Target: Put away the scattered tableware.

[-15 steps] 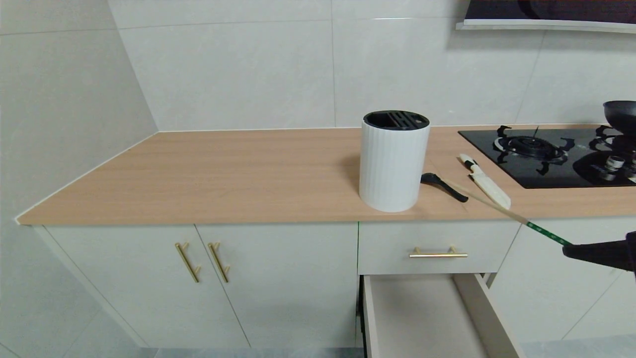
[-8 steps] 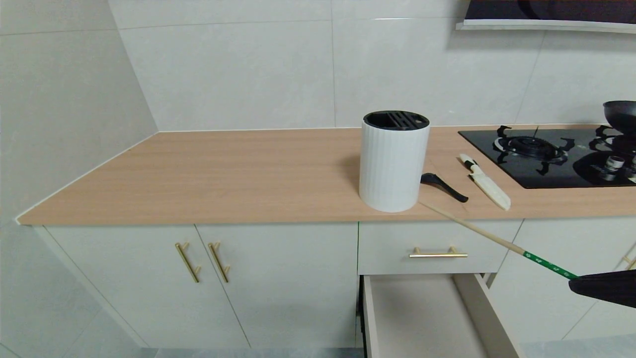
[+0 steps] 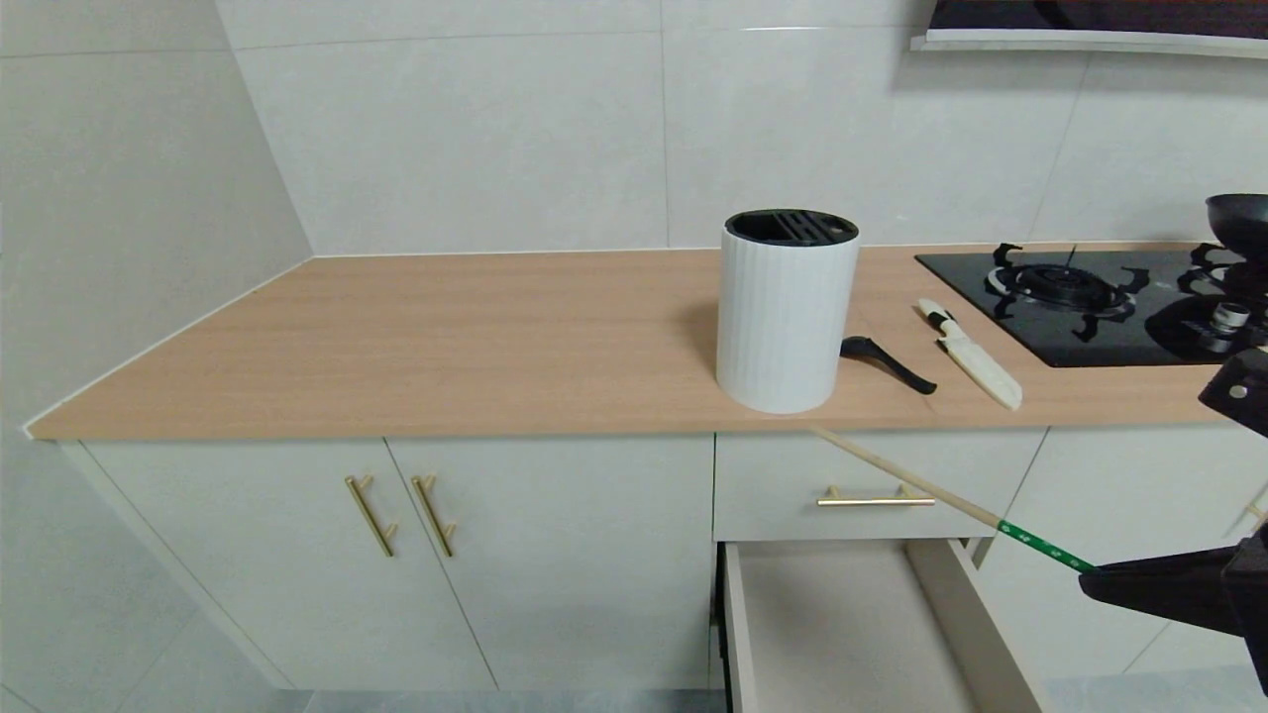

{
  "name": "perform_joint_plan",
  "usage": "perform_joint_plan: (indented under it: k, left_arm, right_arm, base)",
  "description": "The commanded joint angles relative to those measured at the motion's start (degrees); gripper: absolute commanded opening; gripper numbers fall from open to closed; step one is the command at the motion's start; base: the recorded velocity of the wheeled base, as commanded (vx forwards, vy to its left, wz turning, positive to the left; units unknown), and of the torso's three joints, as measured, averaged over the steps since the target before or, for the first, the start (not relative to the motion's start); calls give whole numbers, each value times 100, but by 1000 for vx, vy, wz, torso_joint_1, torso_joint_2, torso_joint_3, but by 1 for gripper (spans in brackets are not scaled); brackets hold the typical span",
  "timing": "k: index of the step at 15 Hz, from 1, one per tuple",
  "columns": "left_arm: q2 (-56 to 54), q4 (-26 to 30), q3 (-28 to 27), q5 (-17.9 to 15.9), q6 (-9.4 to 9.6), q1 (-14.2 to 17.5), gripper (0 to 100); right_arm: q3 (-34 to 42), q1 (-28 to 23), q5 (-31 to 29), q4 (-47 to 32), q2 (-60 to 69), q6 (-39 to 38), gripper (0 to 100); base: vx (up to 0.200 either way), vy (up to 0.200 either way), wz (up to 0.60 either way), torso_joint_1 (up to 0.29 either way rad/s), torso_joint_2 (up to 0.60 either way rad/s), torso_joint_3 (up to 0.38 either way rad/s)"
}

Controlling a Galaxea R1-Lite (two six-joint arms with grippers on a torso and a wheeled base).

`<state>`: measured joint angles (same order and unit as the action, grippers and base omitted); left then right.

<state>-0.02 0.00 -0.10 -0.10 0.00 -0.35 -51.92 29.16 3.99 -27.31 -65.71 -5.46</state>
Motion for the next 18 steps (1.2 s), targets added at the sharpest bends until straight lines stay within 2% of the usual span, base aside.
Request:
perform_joint_plan:
  k: [1, 11, 18]
  left_arm:
    - [2, 0, 1, 1, 0, 0, 100]
    - [2, 0, 1, 1, 0, 0, 100]
    - [2, 0, 1, 1, 0, 0, 100]
  right_arm:
    - [33, 2, 6, -3, -127, 10, 0]
    - [138, 2, 6, 6, -443, 115, 0]
    - [270, 2, -3, 252, -531, 115, 0]
  base:
    - [0, 0, 0, -183, 437, 242]
    - [0, 0, 0, -182, 472, 287]
    - [0, 0, 0, -115, 429, 303]
